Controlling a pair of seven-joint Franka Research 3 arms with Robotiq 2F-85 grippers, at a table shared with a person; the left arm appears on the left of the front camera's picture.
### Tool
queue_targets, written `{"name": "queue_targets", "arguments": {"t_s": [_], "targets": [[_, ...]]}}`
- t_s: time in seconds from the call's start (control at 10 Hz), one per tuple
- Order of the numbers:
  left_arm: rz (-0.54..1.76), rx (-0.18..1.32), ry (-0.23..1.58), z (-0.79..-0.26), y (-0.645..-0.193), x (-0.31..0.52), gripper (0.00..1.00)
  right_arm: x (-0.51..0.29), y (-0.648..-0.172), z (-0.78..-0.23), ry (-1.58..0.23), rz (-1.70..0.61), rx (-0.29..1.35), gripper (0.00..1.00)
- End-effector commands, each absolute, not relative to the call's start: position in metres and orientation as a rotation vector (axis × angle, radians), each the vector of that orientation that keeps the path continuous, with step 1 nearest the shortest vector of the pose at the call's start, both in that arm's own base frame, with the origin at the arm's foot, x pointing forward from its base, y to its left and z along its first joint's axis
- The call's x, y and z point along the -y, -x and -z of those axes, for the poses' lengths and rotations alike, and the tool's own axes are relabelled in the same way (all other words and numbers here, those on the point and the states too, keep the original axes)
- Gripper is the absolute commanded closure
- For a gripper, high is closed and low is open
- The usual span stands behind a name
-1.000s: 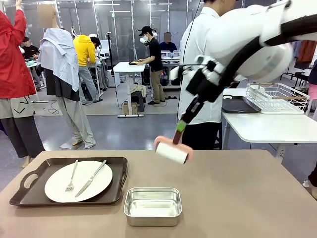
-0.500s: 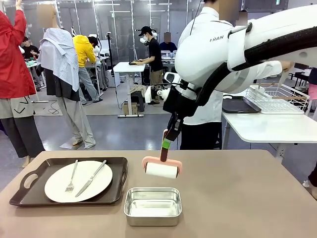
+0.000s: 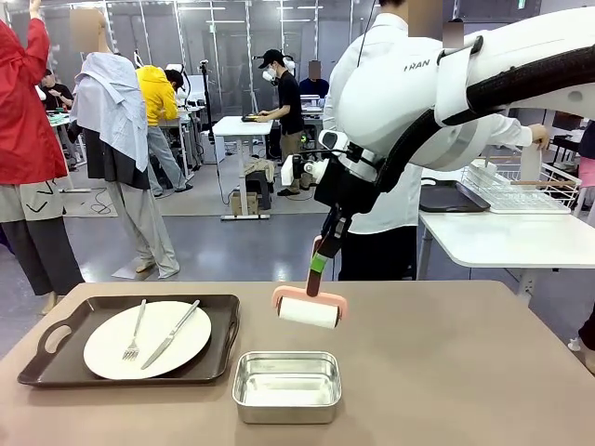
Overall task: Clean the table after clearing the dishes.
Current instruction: Place the Lint Roller back on top of the Airtight Container.
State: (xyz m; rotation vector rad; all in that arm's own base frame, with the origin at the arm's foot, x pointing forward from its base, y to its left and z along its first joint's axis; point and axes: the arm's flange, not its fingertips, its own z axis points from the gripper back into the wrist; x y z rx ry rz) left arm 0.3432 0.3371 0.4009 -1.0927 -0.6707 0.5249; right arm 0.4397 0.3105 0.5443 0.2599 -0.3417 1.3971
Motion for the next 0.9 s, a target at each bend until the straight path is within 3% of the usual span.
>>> {"name": "queue_targets", "arguments": {"t_s": [0.0,0.3,0.8], "targets": [[-0.522,0.674,1.102,-0.401,-0.341,-0.338,0.00,-0.322,-0.434,-0.541,-0.321,-1.423,0.335,0.79],[-0.522,0.674,1.102,-0.401,-0.341,-0.338,0.00,-0.338,-0.421,-0.528,-0.260,-1.413,0.251,0.79],[-0.522,0.674,1.102,-0.401,-0.341,-0.338,0.00,-0.369,-0.424,-0.479,-0.308,-1.461,0.154,0.79]]}}
